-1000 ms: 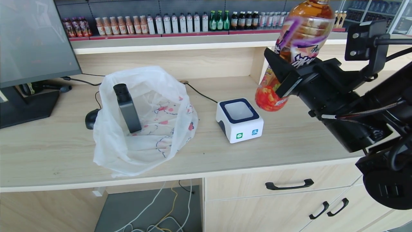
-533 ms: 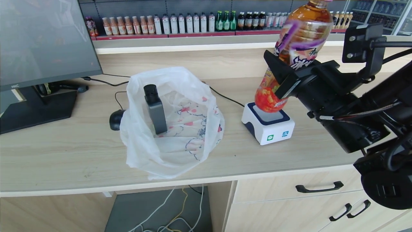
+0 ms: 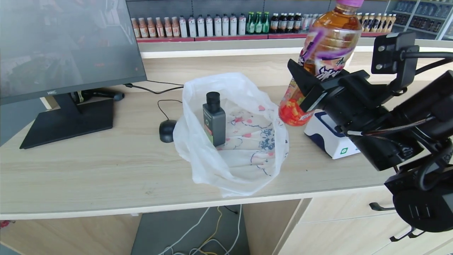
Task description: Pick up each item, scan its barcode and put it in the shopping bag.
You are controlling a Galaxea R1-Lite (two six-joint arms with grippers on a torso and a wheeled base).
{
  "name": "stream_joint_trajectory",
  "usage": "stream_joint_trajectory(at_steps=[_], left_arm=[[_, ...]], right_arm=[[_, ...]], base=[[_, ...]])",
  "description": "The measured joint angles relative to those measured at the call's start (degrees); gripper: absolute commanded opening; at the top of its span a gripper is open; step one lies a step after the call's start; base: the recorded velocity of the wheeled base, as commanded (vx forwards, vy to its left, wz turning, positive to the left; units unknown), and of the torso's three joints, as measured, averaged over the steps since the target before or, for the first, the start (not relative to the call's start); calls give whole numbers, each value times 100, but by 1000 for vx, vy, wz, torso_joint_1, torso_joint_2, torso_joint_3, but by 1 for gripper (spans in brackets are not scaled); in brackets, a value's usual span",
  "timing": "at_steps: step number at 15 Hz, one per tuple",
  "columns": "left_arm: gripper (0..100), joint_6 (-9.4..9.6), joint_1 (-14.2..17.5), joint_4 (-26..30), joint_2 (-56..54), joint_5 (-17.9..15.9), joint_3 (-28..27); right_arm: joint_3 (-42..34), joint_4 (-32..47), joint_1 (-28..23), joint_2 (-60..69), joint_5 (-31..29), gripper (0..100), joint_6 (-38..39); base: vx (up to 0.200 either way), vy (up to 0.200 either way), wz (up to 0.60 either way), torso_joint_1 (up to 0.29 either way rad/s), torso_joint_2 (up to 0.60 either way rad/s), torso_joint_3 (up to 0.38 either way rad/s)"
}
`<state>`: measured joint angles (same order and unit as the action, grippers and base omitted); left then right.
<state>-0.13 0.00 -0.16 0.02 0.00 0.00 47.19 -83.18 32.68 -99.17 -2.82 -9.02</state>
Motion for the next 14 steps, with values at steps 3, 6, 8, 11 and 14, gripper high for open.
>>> stream_joint_trajectory(at_steps=[3,6,8,11,14], left_arm=[[100,13,0,0,0,0,0],[100,13,-2,2,0,0,0],[100,13,-5,0,0,-2,0],[100,13,-2,2,0,0,0],[100,13,0,0,0,0,0]], right_arm=[[41,-35,0,-46,0,0,-11],[129,-38,24,-149,17,0,-11],[217,-57,-13,-245,-20,0,-11],[269,-55,0,-438,2,0,-12],[261,-55,-20,-689,-9,0,-33]], base=[[0,67,0,-1,-1,1],[0,0,0,0,0,0],[0,0,0,0,0,0],[0,0,0,0,0,0],[0,0,0,0,0,0]])
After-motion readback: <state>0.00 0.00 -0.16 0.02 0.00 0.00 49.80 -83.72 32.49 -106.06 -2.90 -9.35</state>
